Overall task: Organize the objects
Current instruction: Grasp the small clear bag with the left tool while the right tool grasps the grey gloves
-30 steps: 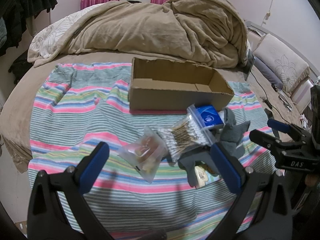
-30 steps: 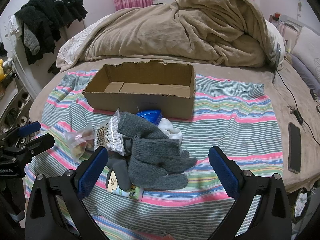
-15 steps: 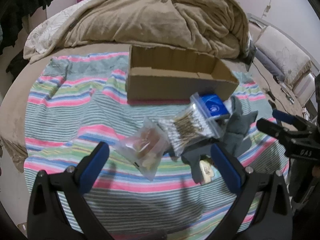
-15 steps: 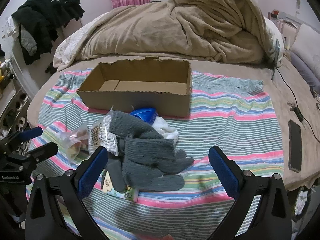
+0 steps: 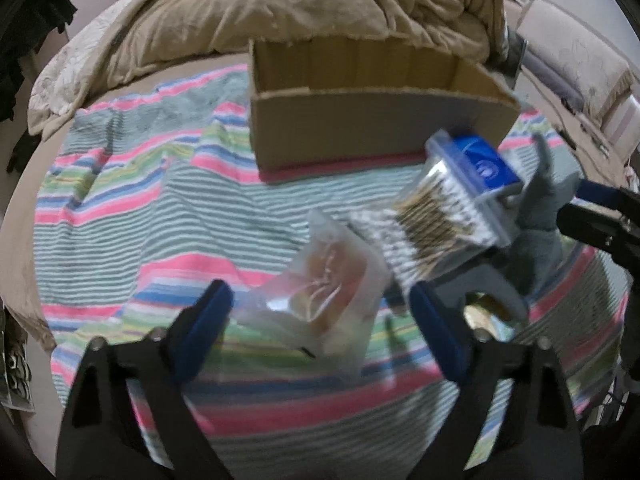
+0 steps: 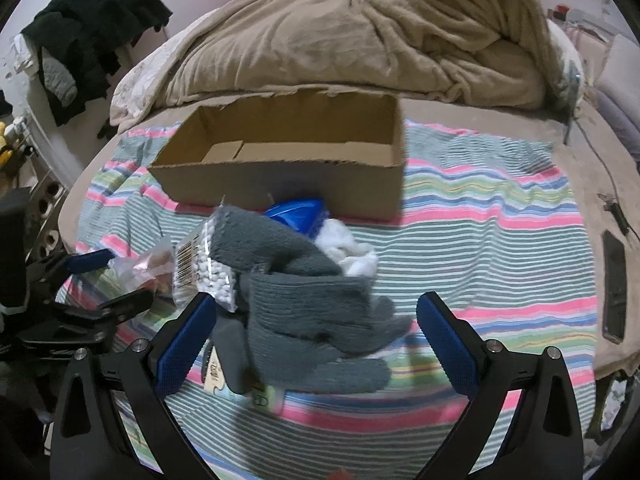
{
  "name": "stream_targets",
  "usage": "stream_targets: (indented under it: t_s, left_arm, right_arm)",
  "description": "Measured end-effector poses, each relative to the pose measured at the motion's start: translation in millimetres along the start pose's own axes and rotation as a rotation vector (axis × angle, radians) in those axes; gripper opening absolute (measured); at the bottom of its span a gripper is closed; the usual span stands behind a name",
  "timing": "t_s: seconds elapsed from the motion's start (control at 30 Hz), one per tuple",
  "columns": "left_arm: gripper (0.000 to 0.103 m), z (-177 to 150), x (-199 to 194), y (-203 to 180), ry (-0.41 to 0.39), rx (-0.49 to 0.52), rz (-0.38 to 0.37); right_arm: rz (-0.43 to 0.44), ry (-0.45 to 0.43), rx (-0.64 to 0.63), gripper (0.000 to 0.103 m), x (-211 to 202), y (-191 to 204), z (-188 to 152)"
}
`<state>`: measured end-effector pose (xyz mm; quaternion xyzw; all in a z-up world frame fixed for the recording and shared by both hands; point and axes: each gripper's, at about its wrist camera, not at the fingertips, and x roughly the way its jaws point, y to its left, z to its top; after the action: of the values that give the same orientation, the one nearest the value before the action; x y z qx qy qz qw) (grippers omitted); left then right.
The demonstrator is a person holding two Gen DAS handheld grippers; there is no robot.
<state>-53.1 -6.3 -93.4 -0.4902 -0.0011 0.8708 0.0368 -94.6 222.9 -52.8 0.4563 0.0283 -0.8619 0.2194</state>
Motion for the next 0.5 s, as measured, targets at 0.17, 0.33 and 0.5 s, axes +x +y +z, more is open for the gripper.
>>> stream_targets:
  t_s: [0.17,0.33,0.5]
  left_arm:
    - [0.082,1.2,16.4,-4.7,0.016,0.050,0.011]
    - [0.067,1.3,19.8,-5.1,0.011,0.064,-0.014]
    - [0.058,-1.7,10.9,-1.4,-0.010,0.039,-0.049]
  right_arm:
    - [0.009,0.048,-0.010,0.075,21.0,4.8,-1.4]
    - [0.040,0.055,-0.014,0.050,26.4,1.4,-3.6]
    - [0.052,0.013,-0.031,0.047,9.8,2.0,-1.1]
